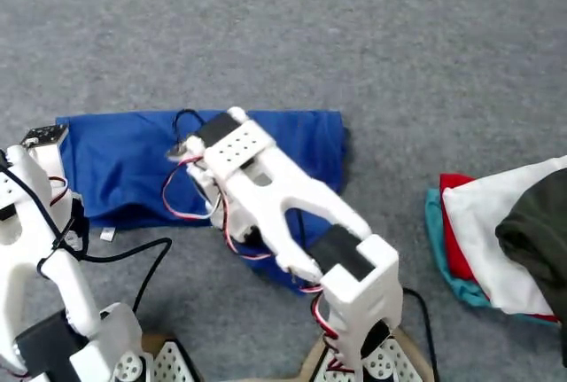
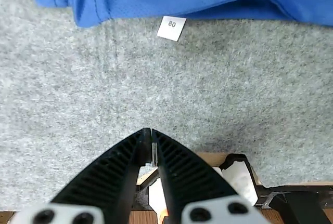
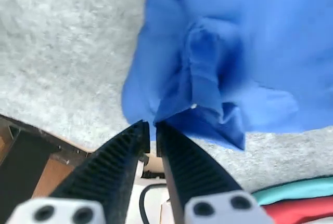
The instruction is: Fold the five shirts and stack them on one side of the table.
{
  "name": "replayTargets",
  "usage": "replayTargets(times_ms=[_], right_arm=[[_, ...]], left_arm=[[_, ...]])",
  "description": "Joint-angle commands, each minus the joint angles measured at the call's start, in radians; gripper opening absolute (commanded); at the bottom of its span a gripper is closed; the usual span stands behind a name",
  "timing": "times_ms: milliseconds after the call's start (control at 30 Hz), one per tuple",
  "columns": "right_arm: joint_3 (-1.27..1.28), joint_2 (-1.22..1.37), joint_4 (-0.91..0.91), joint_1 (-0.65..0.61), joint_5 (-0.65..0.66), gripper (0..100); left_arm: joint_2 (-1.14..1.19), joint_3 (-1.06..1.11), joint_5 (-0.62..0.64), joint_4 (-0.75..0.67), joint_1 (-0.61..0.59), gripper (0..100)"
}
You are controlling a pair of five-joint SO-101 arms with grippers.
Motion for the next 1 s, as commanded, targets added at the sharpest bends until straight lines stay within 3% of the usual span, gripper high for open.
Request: replayTargets(times_ms=[0, 167, 400, 500, 667, 833, 967], right_arm=[[0.065, -0.068, -0.028, -0.031, -0.012, 4.1], [0.174, -0.068, -0.092, -0.068, -0.012, 4.4], [0.193, -0.061, -0.115, -0.26, -0.006, 4.4], [0.194, -0.061, -0.114, -0.269, -0.005, 4.4], [0.147, -0.105, -0.052, -0.177, 0.017, 4.4], [0.013, -0.139, 0.0, 0.035, 0.15, 4.4], [-0.041, -0.137, -0.008, 0.131, 0.236, 4.4]], left_arm=[[-0.035, -0.006, -0.009, 0.009, -0.009, 2], [-0.035, -0.006, -0.009, 0.009, -0.009, 2], [-0.035, -0.005, -0.009, 0.008, -0.008, 2], [-0.035, -0.005, -0.009, 0.006, -0.008, 2], [-0.035, -0.003, -0.009, 0.008, -0.008, 2], [-0.035, -0.003, -0.009, 0.009, -0.008, 2], [-0.035, -0.003, -0.009, 0.009, -0.008, 2]])
